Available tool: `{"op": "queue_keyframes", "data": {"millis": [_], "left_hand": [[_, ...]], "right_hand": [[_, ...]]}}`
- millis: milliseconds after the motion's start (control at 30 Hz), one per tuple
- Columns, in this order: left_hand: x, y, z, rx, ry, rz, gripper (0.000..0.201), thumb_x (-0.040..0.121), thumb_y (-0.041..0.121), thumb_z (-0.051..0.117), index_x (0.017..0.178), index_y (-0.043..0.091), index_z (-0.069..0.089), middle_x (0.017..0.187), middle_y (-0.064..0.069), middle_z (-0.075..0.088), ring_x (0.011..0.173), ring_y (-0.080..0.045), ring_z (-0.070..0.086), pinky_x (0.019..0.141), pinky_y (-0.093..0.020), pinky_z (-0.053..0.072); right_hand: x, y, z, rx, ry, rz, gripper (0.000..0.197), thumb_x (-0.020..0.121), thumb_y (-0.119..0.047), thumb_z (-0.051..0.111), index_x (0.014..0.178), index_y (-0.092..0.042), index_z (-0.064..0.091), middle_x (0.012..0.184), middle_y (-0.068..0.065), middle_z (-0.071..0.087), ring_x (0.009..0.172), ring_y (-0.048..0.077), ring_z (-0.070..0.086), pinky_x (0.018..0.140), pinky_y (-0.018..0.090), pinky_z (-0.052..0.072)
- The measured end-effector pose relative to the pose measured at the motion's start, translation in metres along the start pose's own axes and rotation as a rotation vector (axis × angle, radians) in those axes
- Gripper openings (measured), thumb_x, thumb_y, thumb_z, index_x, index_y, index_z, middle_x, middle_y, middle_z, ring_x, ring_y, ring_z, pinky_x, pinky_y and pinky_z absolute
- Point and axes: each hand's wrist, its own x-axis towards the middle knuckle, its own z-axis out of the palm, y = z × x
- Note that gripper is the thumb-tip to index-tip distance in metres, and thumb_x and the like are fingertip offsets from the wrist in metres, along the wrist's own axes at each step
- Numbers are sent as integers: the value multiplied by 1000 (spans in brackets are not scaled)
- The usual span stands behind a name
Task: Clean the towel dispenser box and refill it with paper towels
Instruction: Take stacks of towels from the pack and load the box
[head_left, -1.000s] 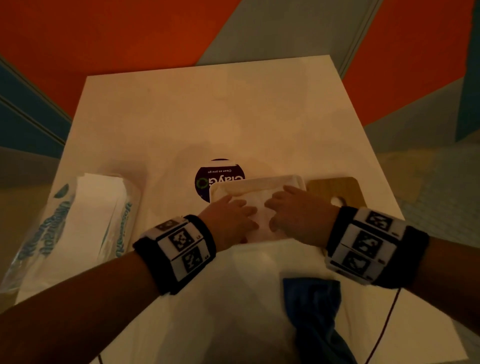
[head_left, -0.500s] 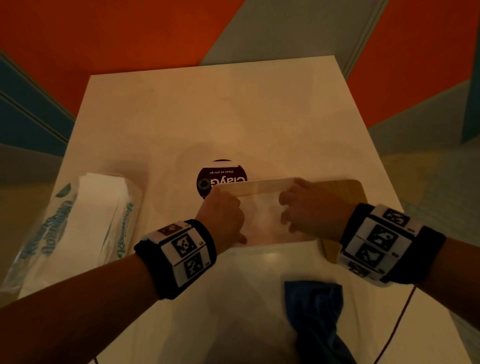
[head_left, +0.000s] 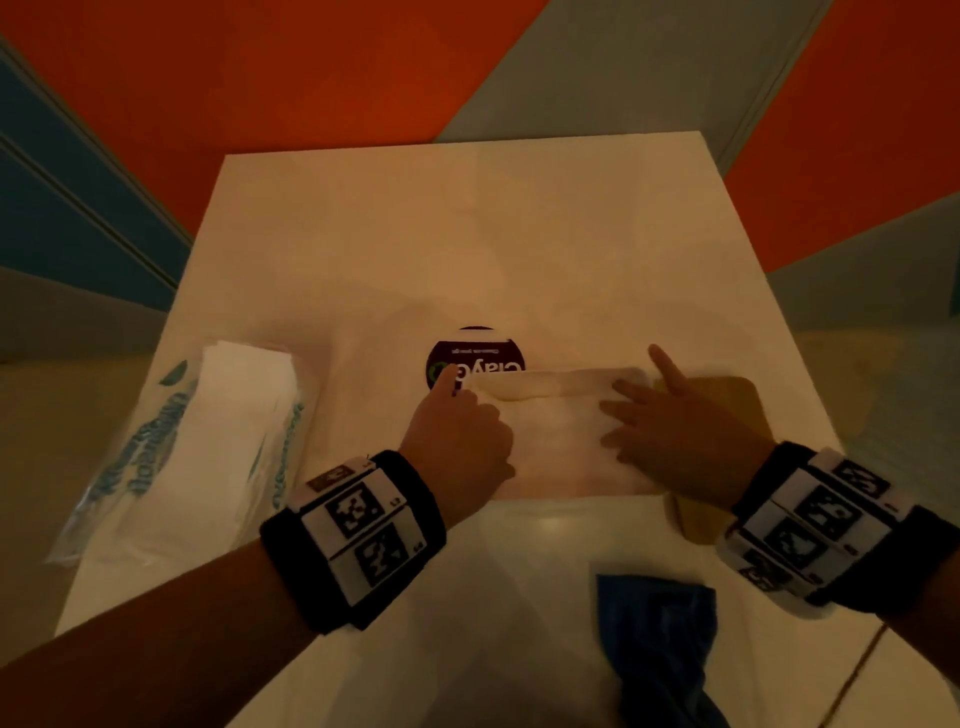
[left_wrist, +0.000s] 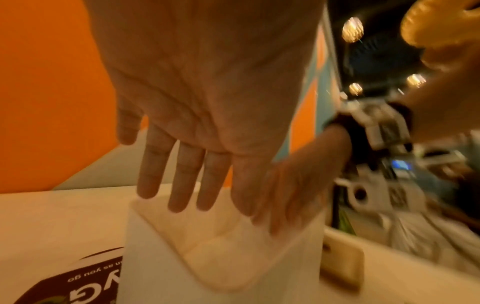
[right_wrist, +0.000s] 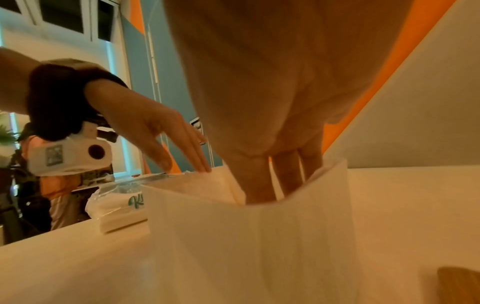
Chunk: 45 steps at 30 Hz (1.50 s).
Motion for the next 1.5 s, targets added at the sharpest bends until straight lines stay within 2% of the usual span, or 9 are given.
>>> {"op": "queue_keyframes", "data": {"millis": [133, 200, 267, 400, 467, 567, 700, 1233, 1500], "left_hand": [[-41, -24, -1, -503, 292, -157, 37, 90, 40, 46, 123, 24, 52, 130, 3, 57, 116, -21, 53, 104, -35, 30], [-64, -50, 14, -718, 416, -325, 30, 87, 35, 55, 115, 25, 59, 121, 4, 63, 104, -21, 60, 90, -29, 40], [-83, -83, 39, -886, 460, -526, 24, 84, 28, 61, 107, 22, 64, 116, 0, 66, 96, -22, 62, 81, -26, 43], [-110, -146, 93, -1120, 481, -832, 26, 84, 11, 60, 111, 8, 62, 121, -12, 62, 90, -20, 55, 68, -12, 35], [-115, -166, 118, -1064, 330, -880, 38, 87, 15, 57, 124, 7, 52, 134, -12, 52, 109, -25, 55, 85, -20, 39], [-112, -180, 147, -1018, 161, -867, 55, 89, 23, 54, 136, 6, 33, 146, -14, 36, 131, -29, 38, 109, -37, 29], [-108, -187, 158, -1109, 252, -867, 61, 84, 18, 61, 136, 7, 32, 137, -18, 47, 123, -32, 46, 103, -39, 36], [-113, -175, 174, -1108, 668, -555, 21, 71, -16, 51, 83, 0, 55, 96, -19, 57, 90, -32, 53, 65, -17, 27], [-108, -184, 161, -1430, 537, -605, 30, 90, 10, 50, 119, 4, 46, 120, -17, 56, 110, -29, 52, 80, -23, 37]], "right_hand": [[1, -8, 12, 72, 45, 62, 30, 36, -22, 91, 54, -28, 68, 64, 0, 72, 75, 25, 72, 110, 50, -3], [4, -15, -3, 131, 108, 124, 8, 62, -28, 79, 64, -26, 72, 72, 3, 76, 77, 27, 73, 111, 46, -6], [13, -30, -24, 244, 157, 171, 43, 92, -41, 36, 74, -27, 73, 82, 4, 77, 83, 27, 72, 112, 46, -8], [50, -96, -77, 382, 304, 40, 26, 77, -39, 46, 84, -32, 70, 93, -4, 76, 91, 20, 71, 107, 44, 2], [78, -135, -102, 462, 314, -65, 22, 71, -37, 54, 87, -33, 69, 96, -6, 75, 93, 17, 70, 108, 45, 12], [123, -185, -127, 550, 162, -191, 33, 86, -27, 54, 119, -27, 57, 133, -2, 55, 127, 19, 47, 114, 49, 6], [164, -222, -134, 594, -16, -193, 51, 95, -24, 43, 142, -16, 25, 154, 4, 22, 142, 21, 16, 117, 40, 4], [190, -243, -131, 656, -211, -20, 45, 97, -36, 33, 139, -19, 33, 151, 0, 25, 140, 16, 20, 115, 51, -6], [190, -246, -129, 701, -179, 37, 44, 96, -39, 33, 138, -23, 35, 151, -3, 28, 141, 13, 17, 114, 52, -9]]}}
